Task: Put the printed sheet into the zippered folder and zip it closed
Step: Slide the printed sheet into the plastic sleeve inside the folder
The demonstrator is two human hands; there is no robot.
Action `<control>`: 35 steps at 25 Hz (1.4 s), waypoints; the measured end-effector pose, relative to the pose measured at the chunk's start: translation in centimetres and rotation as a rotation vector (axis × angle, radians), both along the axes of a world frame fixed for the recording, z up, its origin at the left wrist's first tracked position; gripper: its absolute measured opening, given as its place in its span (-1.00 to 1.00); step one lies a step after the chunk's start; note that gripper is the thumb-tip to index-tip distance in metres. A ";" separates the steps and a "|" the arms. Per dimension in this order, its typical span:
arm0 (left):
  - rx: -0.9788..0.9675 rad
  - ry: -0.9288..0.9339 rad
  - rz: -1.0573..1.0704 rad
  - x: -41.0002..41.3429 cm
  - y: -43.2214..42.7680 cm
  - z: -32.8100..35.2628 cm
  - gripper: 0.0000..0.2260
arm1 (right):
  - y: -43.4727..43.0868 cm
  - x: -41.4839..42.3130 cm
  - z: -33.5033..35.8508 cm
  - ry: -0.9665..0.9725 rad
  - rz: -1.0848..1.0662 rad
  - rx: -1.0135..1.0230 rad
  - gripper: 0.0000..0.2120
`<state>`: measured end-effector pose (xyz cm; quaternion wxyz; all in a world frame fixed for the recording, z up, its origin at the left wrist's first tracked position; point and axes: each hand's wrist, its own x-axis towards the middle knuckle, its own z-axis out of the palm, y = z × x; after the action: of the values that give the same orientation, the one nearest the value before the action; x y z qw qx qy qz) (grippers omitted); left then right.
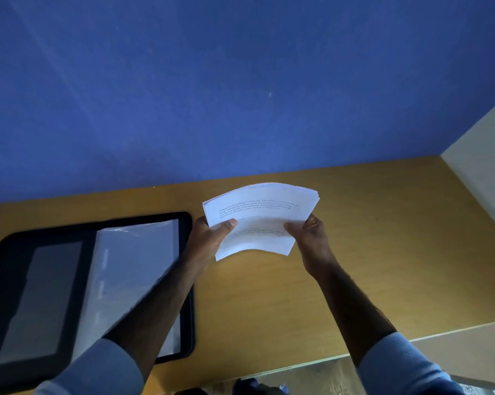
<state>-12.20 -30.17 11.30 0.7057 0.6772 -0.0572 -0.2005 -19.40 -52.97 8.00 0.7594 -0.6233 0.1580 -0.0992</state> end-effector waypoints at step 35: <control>0.064 -0.003 -0.026 0.3 0.2 -2.7 -0.77 | 0.3 -0.2 0.0 0.043 0.043 -0.072 -0.56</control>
<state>-11.92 -30.00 8.57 0.6807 0.6990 -0.0606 -0.2106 -19.62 -52.64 8.03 0.7349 -0.6555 0.1570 -0.0750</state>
